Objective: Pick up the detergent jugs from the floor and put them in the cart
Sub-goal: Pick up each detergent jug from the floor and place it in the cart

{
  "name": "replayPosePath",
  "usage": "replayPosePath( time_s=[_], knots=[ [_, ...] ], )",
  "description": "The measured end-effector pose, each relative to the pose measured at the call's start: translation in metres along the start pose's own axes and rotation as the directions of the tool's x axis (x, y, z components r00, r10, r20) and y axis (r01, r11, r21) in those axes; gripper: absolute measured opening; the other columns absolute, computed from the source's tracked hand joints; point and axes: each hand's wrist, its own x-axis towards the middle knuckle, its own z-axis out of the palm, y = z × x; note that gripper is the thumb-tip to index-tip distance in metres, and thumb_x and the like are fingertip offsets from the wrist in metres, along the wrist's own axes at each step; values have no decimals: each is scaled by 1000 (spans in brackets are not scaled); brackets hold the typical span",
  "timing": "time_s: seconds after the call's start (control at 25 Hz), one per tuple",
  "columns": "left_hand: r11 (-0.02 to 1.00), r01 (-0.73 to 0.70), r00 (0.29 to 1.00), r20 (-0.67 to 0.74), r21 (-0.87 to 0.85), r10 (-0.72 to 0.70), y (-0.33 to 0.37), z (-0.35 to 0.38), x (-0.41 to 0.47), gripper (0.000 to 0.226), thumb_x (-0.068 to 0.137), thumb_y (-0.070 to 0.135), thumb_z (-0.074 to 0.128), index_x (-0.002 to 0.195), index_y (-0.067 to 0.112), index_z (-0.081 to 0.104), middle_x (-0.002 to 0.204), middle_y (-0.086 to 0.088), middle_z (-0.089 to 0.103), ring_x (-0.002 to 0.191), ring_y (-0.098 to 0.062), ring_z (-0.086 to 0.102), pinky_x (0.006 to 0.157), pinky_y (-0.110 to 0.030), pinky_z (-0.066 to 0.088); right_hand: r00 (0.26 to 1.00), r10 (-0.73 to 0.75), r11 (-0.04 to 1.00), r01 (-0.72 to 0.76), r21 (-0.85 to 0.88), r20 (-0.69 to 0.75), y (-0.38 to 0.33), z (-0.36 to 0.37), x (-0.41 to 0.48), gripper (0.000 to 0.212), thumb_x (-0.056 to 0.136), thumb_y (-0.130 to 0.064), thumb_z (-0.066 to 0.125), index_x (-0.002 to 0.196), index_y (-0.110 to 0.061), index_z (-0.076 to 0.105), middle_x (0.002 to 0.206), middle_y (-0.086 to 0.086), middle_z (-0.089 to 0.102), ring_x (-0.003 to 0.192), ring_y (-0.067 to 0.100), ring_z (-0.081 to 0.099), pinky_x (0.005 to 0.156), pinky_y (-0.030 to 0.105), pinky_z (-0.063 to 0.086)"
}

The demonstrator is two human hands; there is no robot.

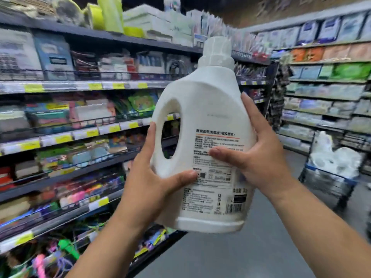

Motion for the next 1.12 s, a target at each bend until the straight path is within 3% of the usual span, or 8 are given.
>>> replayPosePath(
  time_s=[0.12,0.28,0.48,0.68,0.76,0.88,1.0,1.12],
  knots=[
    [998,29,988,152,-56,-20,-31,67,50,127,43,32,93,145,60,23,116,28,67,105,2,66,90,-28,55,993,46,996,-54,-75,-107,40,-56,19,106,46,-25,91,138,-46,43,136,-1,54,112,8,63,87,30,57],
    [994,56,955,294,-96,-25,-84,149,117,127,47,33,95,145,60,19,124,26,65,110,2,64,89,-23,56,974,99,980,-132,-152,-203,105,-119,53,102,46,-24,92,132,-51,45,131,-4,59,108,10,66,81,32,58],
    [992,86,884,467,-89,-35,-152,261,224,128,37,54,95,136,75,17,136,22,52,120,-7,59,103,-44,49,906,142,952,-235,-197,-398,192,-195,108,102,46,-27,95,131,-55,45,137,-2,56,114,13,63,87,36,57],
    [989,73,751,660,-128,30,-198,405,301,127,42,45,92,144,60,18,137,29,51,122,7,53,104,-27,46,801,150,919,-329,-216,-580,263,-294,142,106,53,-12,91,144,-32,40,130,-5,62,109,8,65,79,22,56],
    [984,103,705,709,-143,29,-216,470,320,130,42,41,96,146,56,18,125,40,50,114,19,52,94,-12,47,755,158,911,-360,-202,-636,291,-344,151,104,53,-8,88,142,-34,40,129,-4,62,108,9,66,77,22,56],
    [982,108,679,733,-154,40,-240,556,339,126,45,43,94,146,57,19,115,48,48,110,24,50,86,-7,45,734,163,906,-376,-194,-660,335,-416,164,101,51,-7,89,134,-41,42,131,-4,60,110,10,65,81,27,57],
    [987,87,676,736,-136,42,-256,649,363,128,48,44,96,151,49,19,134,30,51,121,6,54,90,-10,45,728,190,896,-402,-186,-658,381,-500,186,97,52,-5,84,132,-41,42,124,-9,64,106,8,67,78,24,56],
    [985,110,689,724,-134,22,-271,728,390,129,47,44,93,151,50,18,140,24,50,126,2,53,104,-24,45,730,226,888,-427,-173,-645,419,-573,217,99,56,1,83,138,-34,38,122,-12,63,103,2,66,76,19,54]
  ],
)
